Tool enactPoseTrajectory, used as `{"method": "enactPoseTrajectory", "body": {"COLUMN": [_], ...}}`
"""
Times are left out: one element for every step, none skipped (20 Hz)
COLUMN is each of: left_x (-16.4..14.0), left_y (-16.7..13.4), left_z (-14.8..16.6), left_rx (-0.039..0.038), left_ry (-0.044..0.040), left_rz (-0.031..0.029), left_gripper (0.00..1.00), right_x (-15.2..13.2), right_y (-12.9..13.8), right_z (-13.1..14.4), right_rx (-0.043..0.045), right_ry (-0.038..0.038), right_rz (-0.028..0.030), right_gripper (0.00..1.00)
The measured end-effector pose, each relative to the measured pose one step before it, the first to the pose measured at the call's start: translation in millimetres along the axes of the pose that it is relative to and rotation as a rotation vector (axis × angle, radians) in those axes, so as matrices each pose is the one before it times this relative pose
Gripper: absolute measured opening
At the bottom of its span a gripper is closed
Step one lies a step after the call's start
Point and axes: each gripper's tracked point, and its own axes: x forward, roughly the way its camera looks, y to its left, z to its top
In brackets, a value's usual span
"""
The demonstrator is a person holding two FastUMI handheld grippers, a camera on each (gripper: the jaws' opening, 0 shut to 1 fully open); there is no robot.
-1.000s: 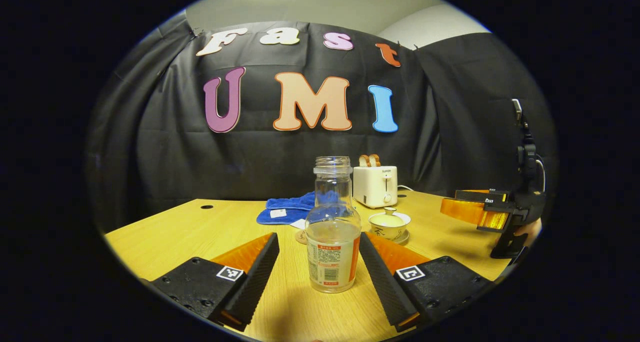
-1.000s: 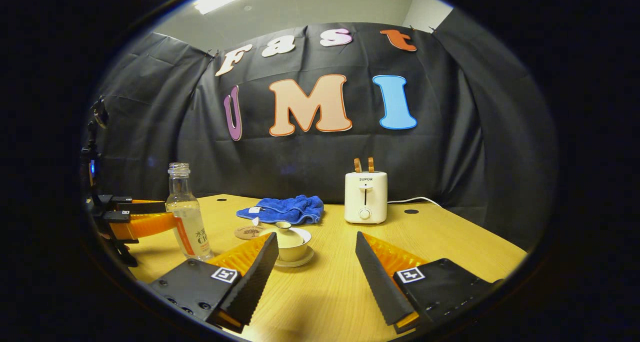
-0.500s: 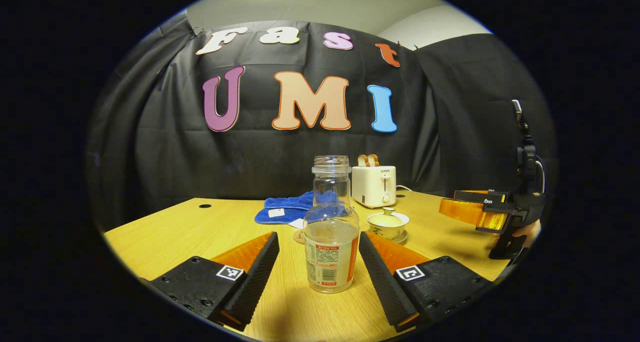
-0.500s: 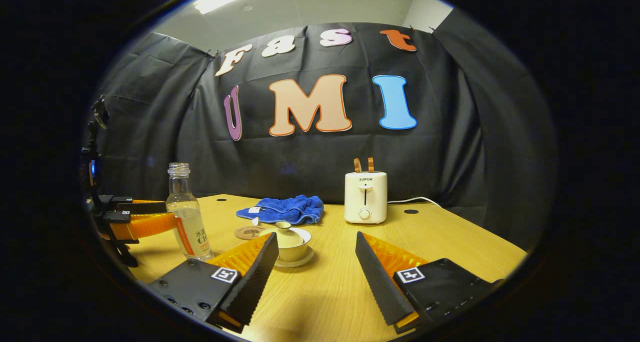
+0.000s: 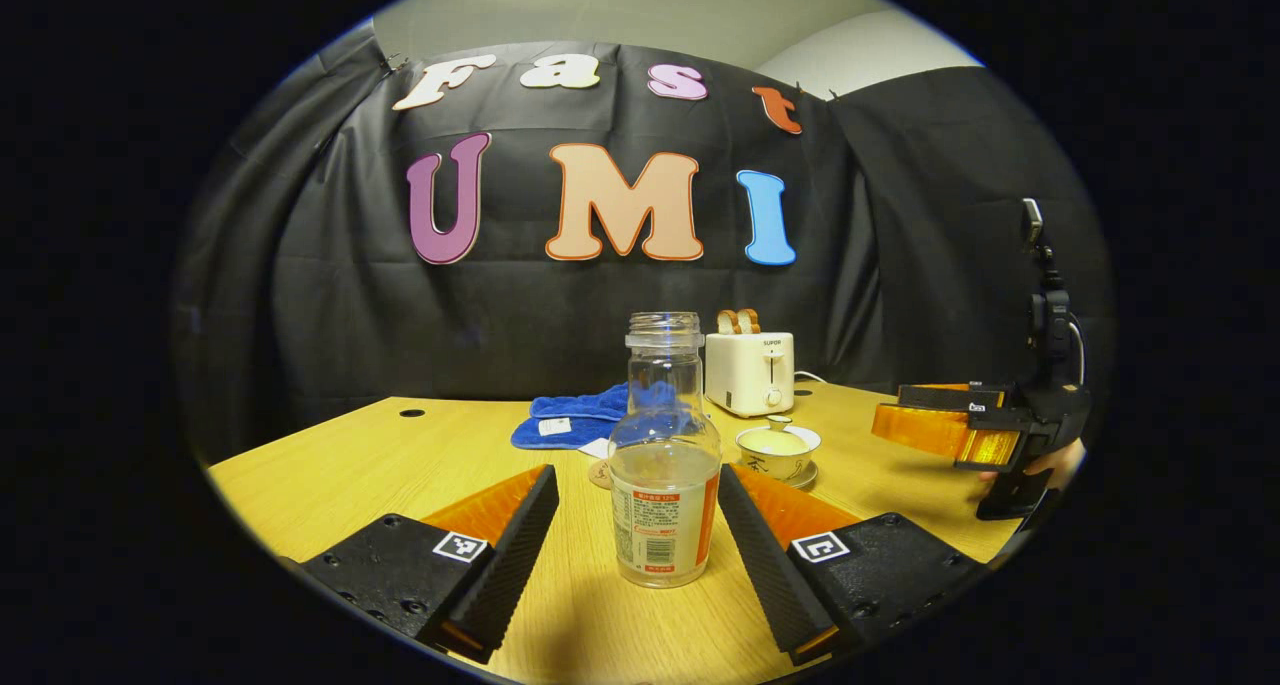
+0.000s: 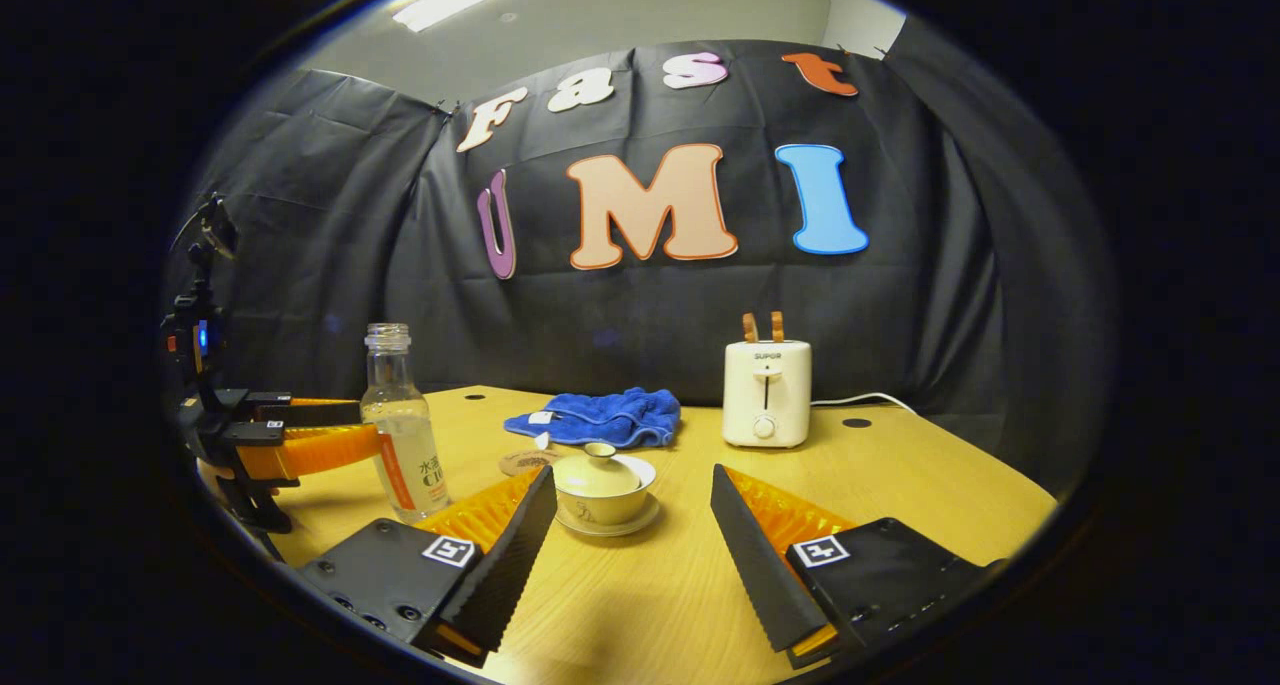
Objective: Open the teacup lid with one hand, grasp the water bottle and pour water into the teacup with the other hand; after pouring, place the water bottle on the coaster and then close the teacup lid.
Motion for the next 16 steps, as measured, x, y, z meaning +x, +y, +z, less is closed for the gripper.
{"method": "enactPoseTrajectory", "body": {"left_x": [-0.13, -0.31, -0.27, 1.13, -0.28, -0.37, 0.12, -0.09, 0.10, 0.39, -0.55, 0.45, 0.46, -0.29, -0.12, 0.25], "left_y": [-0.85, 0.55, 0.11, 0.44, -0.43, -0.43, 0.24, 0.16, -0.35, 0.27, -0.09, 0.53, 0.15, -0.27, 0.05, 0.13], "left_z": [0.32, -0.31, 0.31, -0.07, 0.28, -0.94, 0.58, -0.05, 0.41, -0.38, 0.45, -0.44, 0.29, -0.44, 0.27, -0.47], "left_rx": [-0.00018, -0.00055, 0.00034, 0.00002, 0.00013, -0.00007, -0.00032, -0.00060, -0.00015, 0.00006, -0.00009, 0.00017, 0.00003, -0.00017, -0.00004, -0.00023], "left_ry": [-0.00022, -0.00052, -0.00056, -0.00016, 0.00019, 0.00076, -0.00074, -0.00052, -0.00057, 0.00048, 0.00006, -0.00020, -0.00007, 0.00034, 0.00029, -0.00029], "left_rz": [-0.00334, -0.00009, 0.00002, 0.00026, -0.00003, -0.00002, -0.00002, 0.00011, -0.00010, -0.00014, -0.00004, -0.00020, 0.00031, 0.00015, -0.00008, 0.00010], "left_gripper": [0.94, 0.94, 0.94, 0.94, 0.94, 0.94, 0.94, 0.94, 0.94, 0.94, 0.94, 0.94, 0.94, 0.94, 0.94, 0.94], "right_x": [4.33, 5.10, 5.84, 5.53, 6.59, 7.58, 7.29, 6.76, 7.91, 5.73, 6.06, 5.55, 5.53, 5.62, 5.79, 4.77], "right_y": [1.98, 5.08, 4.74, 4.29, 2.81, 2.08, 1.06, -0.33, 0.88, 2.19, 1.74, 1.28, -1.42, -3.07, -1.77, -0.29], "right_z": [-1.46, -1.04, -1.02, -2.89, -0.81, -1.60, 0.63, -0.83, 0.67, -0.41, 0.59, -1.58, 0.24, 0.06, -0.05, -0.55], "right_rx": [-0.00162, -0.00088, -0.00159, -0.00009, -0.00008, -0.00019, 0.00050, 0.00287, -0.00102, -0.00399, -0.00020, 0.00102, 0.00403, 0.00194, 0.00024, -0.00066], "right_ry": [0.00987, 0.00749, 0.01017, 0.00979, 0.00976, 0.01093, 0.00579, 0.00606, 0.00094, 0.00101, 0.00301, 0.00581, 0.00328, 0.00451, 0.00447, 0.00616], "right_rz": [0.00788, 0.01471, 0.01937, 0.01606, 0.00958, 0.00566, -0.00151, -0.00813, -0.00292, 0.00180, 0.00456, 0.00414, -0.00814, -0.01302, -0.00774, -0.00369], "right_gripper": [0.98, 0.98, 0.97, 0.96, 0.95, 0.95, 0.95, 0.98, 1.00, 0.98, 0.98, 0.98, 0.95, 0.98, 0.97, 0.95]}}
